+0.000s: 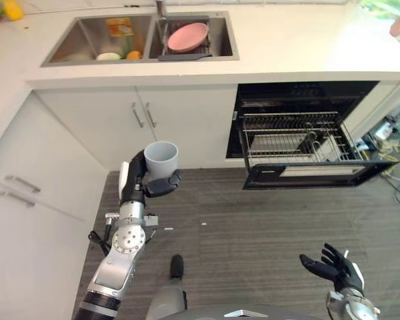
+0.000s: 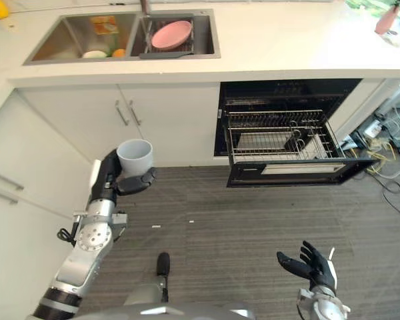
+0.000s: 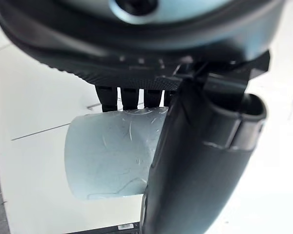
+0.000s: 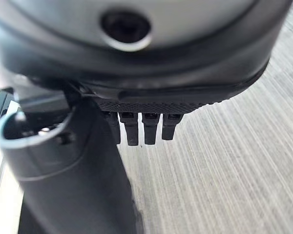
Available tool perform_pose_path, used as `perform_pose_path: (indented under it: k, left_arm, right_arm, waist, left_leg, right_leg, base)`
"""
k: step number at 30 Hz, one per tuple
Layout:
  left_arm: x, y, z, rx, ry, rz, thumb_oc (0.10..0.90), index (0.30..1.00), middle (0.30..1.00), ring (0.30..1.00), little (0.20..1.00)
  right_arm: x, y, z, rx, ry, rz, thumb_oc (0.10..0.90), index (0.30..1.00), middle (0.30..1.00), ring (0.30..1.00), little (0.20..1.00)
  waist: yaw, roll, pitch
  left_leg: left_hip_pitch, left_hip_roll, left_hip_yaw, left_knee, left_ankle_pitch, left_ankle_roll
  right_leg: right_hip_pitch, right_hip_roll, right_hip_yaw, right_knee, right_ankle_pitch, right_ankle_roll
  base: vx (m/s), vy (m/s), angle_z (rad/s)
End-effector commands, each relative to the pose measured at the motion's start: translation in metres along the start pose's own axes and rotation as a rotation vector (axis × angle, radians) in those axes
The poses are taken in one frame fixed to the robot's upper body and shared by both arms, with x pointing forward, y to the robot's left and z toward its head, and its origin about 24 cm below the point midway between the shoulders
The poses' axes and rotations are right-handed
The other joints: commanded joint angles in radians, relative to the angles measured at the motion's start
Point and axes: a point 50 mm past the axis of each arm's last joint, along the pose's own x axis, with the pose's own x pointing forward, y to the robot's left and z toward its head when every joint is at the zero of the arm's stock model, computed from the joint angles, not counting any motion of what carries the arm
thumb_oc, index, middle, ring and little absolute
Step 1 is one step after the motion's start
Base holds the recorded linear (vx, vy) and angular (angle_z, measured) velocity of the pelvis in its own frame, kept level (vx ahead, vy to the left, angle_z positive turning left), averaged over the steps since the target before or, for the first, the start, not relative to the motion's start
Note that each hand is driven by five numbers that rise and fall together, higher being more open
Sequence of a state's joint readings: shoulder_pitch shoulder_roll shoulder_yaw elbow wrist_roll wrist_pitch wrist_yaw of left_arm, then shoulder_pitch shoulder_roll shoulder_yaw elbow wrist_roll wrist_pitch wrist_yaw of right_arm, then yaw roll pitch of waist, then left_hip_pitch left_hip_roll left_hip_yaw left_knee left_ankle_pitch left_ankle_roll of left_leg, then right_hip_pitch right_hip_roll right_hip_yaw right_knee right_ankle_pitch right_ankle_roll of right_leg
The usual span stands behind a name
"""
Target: Place the dishes in the dishwasher.
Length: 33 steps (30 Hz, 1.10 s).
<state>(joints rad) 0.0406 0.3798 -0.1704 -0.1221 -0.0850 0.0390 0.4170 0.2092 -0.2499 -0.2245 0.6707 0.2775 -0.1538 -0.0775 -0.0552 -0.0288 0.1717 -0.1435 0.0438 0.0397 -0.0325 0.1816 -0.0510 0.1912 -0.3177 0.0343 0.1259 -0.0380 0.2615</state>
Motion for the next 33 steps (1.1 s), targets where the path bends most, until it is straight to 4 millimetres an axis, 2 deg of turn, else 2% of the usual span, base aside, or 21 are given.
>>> perform_pose_path:
  k: [1,2,4,6,7,9,10,11,12,14,17,18,22,23,24,26,28,29,30,32,33]
  left_arm:
    - [0.000,0.015,0.074,-0.060,-0.386,0.049,0.400,0.300,0.300,0.300,0.300]
    - [0.000,0.015,0.074,-0.060,-0.386,0.049,0.400,0.300,0.300,0.300,0.300]
    - [0.000,0.015,0.074,-0.075,-0.385,0.052,0.400,0.300,0.300,0.300,0.300]
    - [-0.002,0.015,0.071,-0.082,-0.367,0.061,0.400,0.300,0.300,0.300,0.300]
    - [-0.004,0.014,0.072,-0.076,-0.373,0.060,0.400,0.300,0.300,0.300,0.300]
    - [-0.008,0.011,0.070,-0.073,-0.374,0.046,0.400,0.300,0.300,0.300,0.300]
    - [-0.010,0.010,0.070,-0.073,-0.376,0.050,0.400,0.300,0.300,0.300,0.300]
    - [-0.011,0.010,0.070,-0.069,-0.381,0.053,0.400,0.300,0.300,0.300,0.300]
    - [-0.008,0.013,0.073,0.004,-0.417,0.102,0.400,0.300,0.300,0.300,0.300]
    - [-0.006,0.013,0.074,0.042,-0.439,0.112,0.400,0.300,0.300,0.300,0.300]
    - [0.000,0.008,0.076,0.011,-0.451,0.131,0.400,0.300,0.300,0.300,0.300]
    - [0.002,0.003,0.074,-0.018,-0.432,0.114,0.400,0.300,0.300,0.300,0.300]
    - [0.005,-0.004,0.065,-0.039,-0.379,0.070,0.400,0.300,0.300,0.300,0.300]
    - [0.006,-0.006,0.065,-0.055,-0.382,0.052,0.400,0.300,0.300,0.300,0.300]
    - [0.007,-0.006,0.065,-0.055,-0.383,0.052,0.400,0.300,0.300,0.300,0.300]
    - [0.010,-0.010,0.067,-0.058,-0.398,0.053,0.400,0.300,0.300,0.300,0.300]
    - [0.011,-0.011,0.068,-0.052,-0.410,0.063,0.400,0.300,0.300,0.300,0.300]
    - [0.011,-0.011,0.066,-0.052,-0.406,0.079,0.400,0.300,0.300,0.300,0.300]
    - [0.011,-0.011,0.065,-0.052,-0.406,0.079,0.400,0.300,0.300,0.300,0.300]
    - [0.009,-0.012,0.062,-0.066,-0.391,0.082,0.400,0.300,0.300,0.300,0.300]
    - [0.008,-0.014,0.060,-0.066,-0.383,0.078,0.400,0.300,0.300,0.300,0.300]
  right_arm:
    - [0.013,0.001,0.056,-0.092,-0.230,-0.020,0.800,0.900,0.900,0.900,0.900]
    - [0.013,0.001,0.056,-0.092,-0.230,-0.020,0.800,0.900,0.900,0.900,0.900]
    - [0.011,0.012,0.076,-0.127,-0.322,0.010,0.800,0.900,0.900,0.900,0.900]
    - [0.008,0.024,0.091,-0.080,-0.392,0.060,0.800,0.900,0.900,0.900,0.900]
    - [0.005,0.030,0.103,-0.055,-0.444,0.098,0.800,0.900,0.900,0.900,0.900]
    - [0.000,0.029,0.107,-0.020,-0.487,0.161,0.800,0.900,0.900,0.900,0.900]
    - [-0.007,0.035,0.125,0.018,-0.577,0.224,0.800,0.900,0.900,0.900,0.900]
    - [-0.013,0.041,0.129,0.055,-0.611,0.304,0.800,0.900,0.900,0.900,0.900]
    - [-0.021,0.049,0.140,0.103,-0.677,0.430,0.800,0.900,0.900,0.900,0.900]
    - [-0.026,0.054,0.144,0.118,-0.706,0.465,0.800,0.900,0.900,0.900,0.900]
    - [-0.041,0.071,0.168,0.135,-0.841,0.552,0.800,0.900,0.900,0.900,0.900]
    - [-0.046,0.074,0.179,0.065,-0.901,0.563,0.800,0.900,0.900,0.900,0.900]
    - [-0.064,0.097,0.206,-0.014,-1.034,0.681,0.800,0.900,0.900,0.900,0.900]
    - [-0.068,0.103,0.213,-0.002,-1.071,0.704,0.800,0.900,0.900,0.900,0.900]
    - [-0.068,0.103,0.213,-0.001,-1.072,0.705,0.800,0.900,0.900,0.900,0.900]
    - [-0.075,0.110,0.220,0.016,-1.096,0.771,0.800,0.900,0.900,0.900,0.900]
    - [-0.074,0.115,0.221,0.037,-1.084,0.793,0.800,0.900,0.900,0.900,0.900]
    - [-0.078,0.123,0.218,0.080,-1.065,0.849,0.800,0.900,0.900,0.900,0.900]
    - [-0.078,0.123,0.218,0.080,-1.064,0.850,0.800,0.900,0.900,0.900,0.900]
    - [-0.083,0.125,0.217,0.049,-1.067,0.883,0.800,0.900,0.900,0.900,0.900]
    - [-0.085,0.125,0.217,0.051,-1.067,0.894,0.800,0.900,0.900,0.900,0.900]
  waist:
    - [-0.017,-0.009,-0.076]
    - [-0.017,-0.009,-0.076]
    - [-0.003,-0.012,-0.064]
    - [0.012,-0.006,-0.055]
    - [0.002,-0.005,-0.055]
    - [-0.034,-0.006,-0.048]
    - [-0.048,-0.005,-0.043]
    - [-0.049,-0.002,-0.040]
    - [-0.053,-0.003,-0.043]
    - [-0.059,0.001,-0.047]
    - [-0.067,0.018,-0.061]
    - [-0.069,0.026,-0.065]
    - [-0.046,0.053,-0.072]
    - [-0.033,0.049,-0.054]
    - [-0.038,0.050,-0.052]
    - [-0.014,0.034,-0.016]
    - [-0.005,0.029,-0.009]
    - [0.002,0.038,-0.013]
    - [0.003,0.037,-0.013]
    - [0.006,0.046,-0.026]
    - [0.009,0.050,-0.031]
  left_leg:
    - [0.096,0.154,0.067,-0.055,-0.090,-0.145]
    - [0.096,0.154,0.067,-0.055,-0.090,-0.145]
    - [0.115,0.135,0.104,-0.055,-0.108,-0.112]
    - [0.145,0.123,0.150,-0.055,-0.132,-0.088]
    - [0.152,0.111,0.162,-0.055,-0.138,-0.078]
    - [0.189,0.086,0.178,-0.055,-0.157,-0.059]
    - [0.192,0.070,0.183,-0.055,-0.155,-0.050]
    - [0.200,0.060,0.191,-0.055,-0.162,-0.045]
    - [0.218,0.046,0.203,-0.055,-0.178,-0.041]
    - [0.222,0.044,0.201,-0.055,-0.183,-0.040]
    - [0.238,0.038,0.195,-0.055,-0.179,-0.042]
    - [0.242,0.035,0.185,-0.055,-0.175,-0.044]
    - [0.272,0.024,0.187,-0.038,-0.176,-0.051]
    - [0.234,0.025,0.167,0.100,-0.183,-0.073]
    - [0.224,0.028,0.161,0.117,-0.192,-0.075]
    - [0.121,0.038,0.137,0.356,-0.131,-0.126]
    - [0.091,0.022,0.095,0.396,-0.121,-0.141]
    - [0.082,0.020,0.068,0.312,-0.135,-0.118]
    - [0.087,0.019,0.069,0.307,-0.134,-0.117]
    - [0.101,0.047,0.063,0.167,-0.152,-0.100]
    - [0.111,0.065,0.070,0.097,-0.132,-0.103]
  right_leg:
    - [-0.128,0.009,0.001,-0.162,0.147,0.000]
    - [-0.128,0.009,0.001,-0.162,0.147,0.000]
    - [-0.181,0.009,-0.065,-0.099,0.168,-0.008]
    - [-0.217,0.018,-0.217,-0.050,0.155,-0.032]
    - [-0.233,0.050,-0.234,-0.040,0.137,-0.039]
    - [-0.254,0.181,-0.170,-0.047,0.074,-0.071]
    - [-0.277,0.230,-0.153,-0.068,0.070,-0.094]
    - [-0.274,0.252,-0.153,-0.089,0.066,-0.111]
    - [-0.260,0.259,-0.201,-0.186,0.093,-0.123]
    - [-0.257,0.260,-0.195,-0.202,0.092,-0.118]
    - [-0.236,0.263,-0.109,-0.213,0.087,-0.113]
    - [-0.226,0.268,-0.079,-0.213,0.082,-0.117]
    - [-0.196,0.259,-0.092,-0.213,0.080,-0.122]
    - [-0.174,0.246,-0.098,-0.213,0.072,-0.137]
    - [-0.174,0.247,-0.102,-0.213,0.072,-0.138]
    - [-0.151,0.216,-0.121,-0.213,0.065,-0.148]
    - [-0.146,0.211,-0.127,-0.213,0.058,-0.156]
    - [-0.142,0.217,-0.124,-0.213,0.049,-0.158]
    - [-0.140,0.215,-0.124,-0.213,0.047,-0.158]
    - [-0.136,0.214,-0.116,-0.213,0.046,-0.148]
    - [-0.127,0.212,-0.117,-0.213,0.042,-0.142]
  base:
    - [0.12,0.312,-0.49]
    - [0.01,0.317,-0.27]
    - [-0.03,0.261,-0.97]
    - [0.00,0.328,-1.23]
    - [0.05,0.312,-1.07]
    - [0.12,0.308,-0.91]
    - [0.11,0.250,-0.27]
    - [0.11,0.146,-0.20]
    - [0.12,0.048,-0.31]
    - [0.10,-0.023,-0.20]
    - [0.11,-0.032,-0.07]
    - [0.15,-0.049,-0.09]
    - [0.13,-0.120,-0.02]
    - [0.10,-0.184,0.01]
    - [0.06,-0.212,0.22]
    - [0.05,-0.197,0.34]
    - [0.09,-0.112,0.09]
    - [0.13,-0.060,0.07]
    - [0.17,-0.003,0.08]
    - [0.19,0.064,-0.07]
    - [0.25,0.106,-0.12]
